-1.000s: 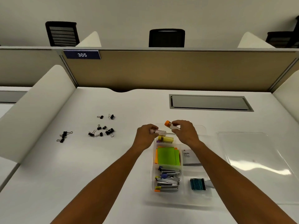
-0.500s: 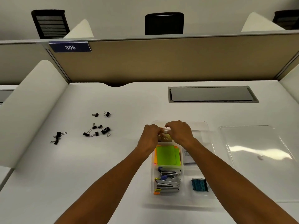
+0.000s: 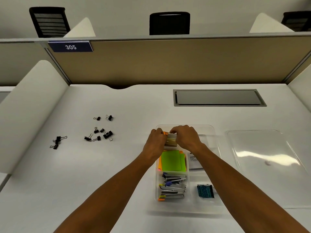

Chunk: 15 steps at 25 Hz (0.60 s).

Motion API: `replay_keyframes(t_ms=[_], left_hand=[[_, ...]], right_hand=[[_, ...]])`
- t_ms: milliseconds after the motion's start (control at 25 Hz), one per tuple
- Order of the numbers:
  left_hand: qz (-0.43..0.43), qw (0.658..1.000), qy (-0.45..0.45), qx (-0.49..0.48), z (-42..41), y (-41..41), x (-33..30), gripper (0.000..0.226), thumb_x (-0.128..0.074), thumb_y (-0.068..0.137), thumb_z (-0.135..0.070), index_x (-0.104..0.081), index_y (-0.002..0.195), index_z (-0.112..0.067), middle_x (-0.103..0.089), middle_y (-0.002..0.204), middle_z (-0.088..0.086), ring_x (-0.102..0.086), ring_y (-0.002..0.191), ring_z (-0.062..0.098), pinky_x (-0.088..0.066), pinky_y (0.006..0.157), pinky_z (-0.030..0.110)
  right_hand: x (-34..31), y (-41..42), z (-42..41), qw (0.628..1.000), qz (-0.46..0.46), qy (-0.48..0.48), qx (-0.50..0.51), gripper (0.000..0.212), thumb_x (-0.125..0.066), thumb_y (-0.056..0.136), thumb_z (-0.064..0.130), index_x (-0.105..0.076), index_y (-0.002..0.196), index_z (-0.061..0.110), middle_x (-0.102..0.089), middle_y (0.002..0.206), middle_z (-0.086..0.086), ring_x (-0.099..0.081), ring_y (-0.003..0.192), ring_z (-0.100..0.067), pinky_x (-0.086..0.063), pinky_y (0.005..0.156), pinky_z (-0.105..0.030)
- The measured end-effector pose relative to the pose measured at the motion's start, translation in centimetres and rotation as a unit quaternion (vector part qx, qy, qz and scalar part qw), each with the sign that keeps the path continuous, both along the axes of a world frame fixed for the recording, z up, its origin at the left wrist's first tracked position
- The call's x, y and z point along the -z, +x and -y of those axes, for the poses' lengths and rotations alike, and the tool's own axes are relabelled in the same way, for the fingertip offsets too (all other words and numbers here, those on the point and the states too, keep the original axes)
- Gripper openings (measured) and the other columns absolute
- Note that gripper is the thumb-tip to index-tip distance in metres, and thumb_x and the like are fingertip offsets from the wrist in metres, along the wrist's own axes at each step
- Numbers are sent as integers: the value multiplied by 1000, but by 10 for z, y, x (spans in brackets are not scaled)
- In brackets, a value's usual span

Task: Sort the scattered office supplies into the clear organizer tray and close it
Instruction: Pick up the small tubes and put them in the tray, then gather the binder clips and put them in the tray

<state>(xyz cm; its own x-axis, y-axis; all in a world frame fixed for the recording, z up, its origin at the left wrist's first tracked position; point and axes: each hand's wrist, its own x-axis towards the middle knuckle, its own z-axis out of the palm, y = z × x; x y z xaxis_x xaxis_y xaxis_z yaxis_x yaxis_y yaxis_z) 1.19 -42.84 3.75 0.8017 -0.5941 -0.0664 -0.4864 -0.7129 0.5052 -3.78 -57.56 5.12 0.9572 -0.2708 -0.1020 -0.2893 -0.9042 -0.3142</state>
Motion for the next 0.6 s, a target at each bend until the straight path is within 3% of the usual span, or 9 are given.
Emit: replay_keyframes(t_ms=[80,200,440,600], left_hand=[[10,1000,-13,-4,-4,3,-5,22,-58,89,-5,-64,111,-6,-57,112,14,-54,98,25,-48,80,32],[39,999,-33,-16,-21,6,-11,33,-57,92,-4,-62,124,-10,-56,122,9,-51,113,24,-42,89,26],[102,992,-32,-62,-73,8,-31,31,-59,93,-15,-63,123,-19,-58,122,3,-53,111,24,-43,92,35],[113,987,-45,-100,-116,10,-37,27,-62,92,-21,-65,119,-19,-60,121,2,-56,110,23,-45,93,39]], right_hand=[[-4,-1,-3,1000,11,28,8,40,-58,83,7,-68,116,27,-70,117,2,-63,105,-24,-49,88,-37],[-11,-1,-13,997,23,73,19,33,-59,88,13,-66,118,25,-66,125,0,-61,110,-23,-51,90,-37],[-23,5,-50,986,101,128,-20,41,-53,95,15,-52,135,21,-47,146,-1,-44,134,-20,-34,110,-34],[-29,14,-84,982,114,133,-68,54,-56,94,21,-38,145,19,-41,151,-3,-38,138,-22,-30,114,-34]])
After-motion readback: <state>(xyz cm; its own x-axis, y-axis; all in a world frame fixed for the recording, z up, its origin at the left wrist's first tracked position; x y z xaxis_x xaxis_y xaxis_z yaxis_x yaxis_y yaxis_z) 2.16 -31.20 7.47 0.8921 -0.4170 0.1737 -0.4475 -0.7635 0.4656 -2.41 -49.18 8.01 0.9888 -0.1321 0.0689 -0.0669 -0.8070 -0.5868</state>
